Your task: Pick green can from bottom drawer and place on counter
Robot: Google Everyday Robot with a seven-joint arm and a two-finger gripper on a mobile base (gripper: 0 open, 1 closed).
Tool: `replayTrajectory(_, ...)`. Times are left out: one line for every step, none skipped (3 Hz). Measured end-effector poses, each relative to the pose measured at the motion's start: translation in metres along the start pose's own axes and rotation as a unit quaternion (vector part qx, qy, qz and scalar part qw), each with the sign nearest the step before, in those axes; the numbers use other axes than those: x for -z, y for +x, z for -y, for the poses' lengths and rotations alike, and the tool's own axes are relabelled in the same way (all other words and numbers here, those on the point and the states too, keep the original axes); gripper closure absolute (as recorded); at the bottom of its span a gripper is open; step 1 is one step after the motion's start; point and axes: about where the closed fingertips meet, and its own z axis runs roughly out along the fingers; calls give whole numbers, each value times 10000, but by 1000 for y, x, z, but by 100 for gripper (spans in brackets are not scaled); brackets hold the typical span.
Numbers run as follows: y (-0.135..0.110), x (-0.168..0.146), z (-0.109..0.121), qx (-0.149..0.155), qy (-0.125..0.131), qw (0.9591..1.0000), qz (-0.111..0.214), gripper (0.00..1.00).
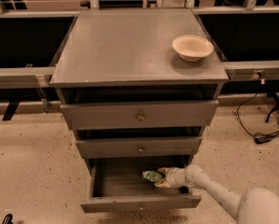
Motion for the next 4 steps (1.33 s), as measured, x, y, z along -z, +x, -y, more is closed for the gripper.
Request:
replayTrajectory(-26, 65, 4, 651, 156, 9976, 180, 100)
replayTrajectory(-68, 142, 13, 1633, 393, 9857, 104, 100)
replayTrajectory(-126, 217, 10, 2666, 556, 9622, -41, 100)
replayTrajectory(-196, 282, -19, 3605, 327, 9322, 8, 100)
